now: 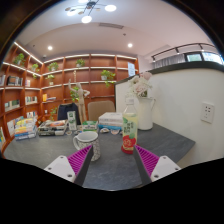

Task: Pour water

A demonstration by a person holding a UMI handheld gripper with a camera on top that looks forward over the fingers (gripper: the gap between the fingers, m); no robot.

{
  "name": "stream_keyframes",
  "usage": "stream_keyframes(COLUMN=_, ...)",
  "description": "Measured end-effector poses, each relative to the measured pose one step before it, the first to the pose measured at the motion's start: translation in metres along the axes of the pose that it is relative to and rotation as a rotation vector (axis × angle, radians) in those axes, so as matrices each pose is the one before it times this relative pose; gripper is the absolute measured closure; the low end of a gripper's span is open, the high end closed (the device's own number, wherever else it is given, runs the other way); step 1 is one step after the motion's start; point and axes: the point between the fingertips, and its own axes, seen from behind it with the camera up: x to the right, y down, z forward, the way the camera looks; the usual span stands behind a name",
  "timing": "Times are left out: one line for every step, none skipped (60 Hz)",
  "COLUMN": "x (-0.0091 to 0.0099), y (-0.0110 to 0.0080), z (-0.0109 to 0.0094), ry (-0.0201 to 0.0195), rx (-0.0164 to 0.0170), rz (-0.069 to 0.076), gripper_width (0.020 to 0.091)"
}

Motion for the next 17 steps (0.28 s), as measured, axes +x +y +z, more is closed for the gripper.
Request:
stream_keyframes(x=-0.00095, y=-0.00028, z=-0.00064, ry=-0.00266, rx=0.00171, rz=0.0016, gripper_width=0.029)
stream_keyframes(x=-0.00053, y=-0.00016, z=-0.00074, ry=-0.00052, rx=0.00026, rz=-0.0028, gripper_width=0.0291)
stream_keyframes(x=-0.00052, y=-0.00008, z=-0.00064, ry=-0.0005, rx=0.00053, rz=-0.0035, gripper_width=0.0292)
stream_keyframes(x=-0.00062, y=0.00007, z=-0.00056, ry=-0.00031, rx=0.00003, rz=-0.0031, gripper_width=0.0294)
stream_keyframes(x=-0.00024, y=0.00021, z=-0.00032, ry=0.00057, rx=-0.00025, rz=-0.0025, gripper_width=0.0291)
stream_keyframes(x=-0.00012, y=0.00001, z=-0.0007, ry=0.00053, rx=-0.00008, rz=-0.001, gripper_width=0.0291)
stream_keyframes(x=-0.00027, y=-0.00018, z=-0.00043, ry=0.00021, rx=0.00066, rz=-0.0004, gripper_width=0.0293)
stream_keyframes(x=-0.00008, y=-0.00054, z=0.00076, ry=-0.00014, rx=0.00182, rz=-0.001, gripper_width=0.0291)
stream_keyframes(x=-0.0009, y=-0.00026, z=-0.0013, ry=0.00053, rx=0.00065, rz=-0.0014, gripper_width=0.0292)
stream_keyframes(x=-0.00052, y=-0.00019, z=-0.00079, ry=0.00055, rx=-0.00028, rz=-0.0012, gripper_width=0.0293)
stream_keyframes(x=-0.00042, y=0.0, z=-0.00036, ry=0.00048, rx=-0.00048, rz=-0.0003, gripper_width=0.0292)
stream_keyframes(x=-0.00025, y=-0.00001, z=-0.00033, ry=0.00014, rx=0.00031, rz=0.0015, gripper_width=0.0292)
stream_keyframes(x=-0.00066, y=0.00019, z=-0.0002, ry=-0.00101, rx=-0.00017, rz=0.0019, gripper_width=0.0295)
stream_keyframes(x=-0.00069, y=0.00044, z=-0.00007, ry=-0.00172, rx=-0.0023, rz=0.0006, gripper_width=0.0294)
stream_keyframes(x=-0.00029, y=0.00089, z=-0.00019, ry=-0.00108, rx=-0.00443, rz=-0.0014, gripper_width=0.0291)
stream_keyframes(x=0.0003, y=0.00104, z=-0.00032, ry=0.0012, rx=-0.00478, rz=-0.0036, gripper_width=0.029)
stream_keyframes(x=0.00082, y=0.00125, z=-0.00011, ry=0.00384, rx=-0.00409, rz=-0.0045, gripper_width=0.0291)
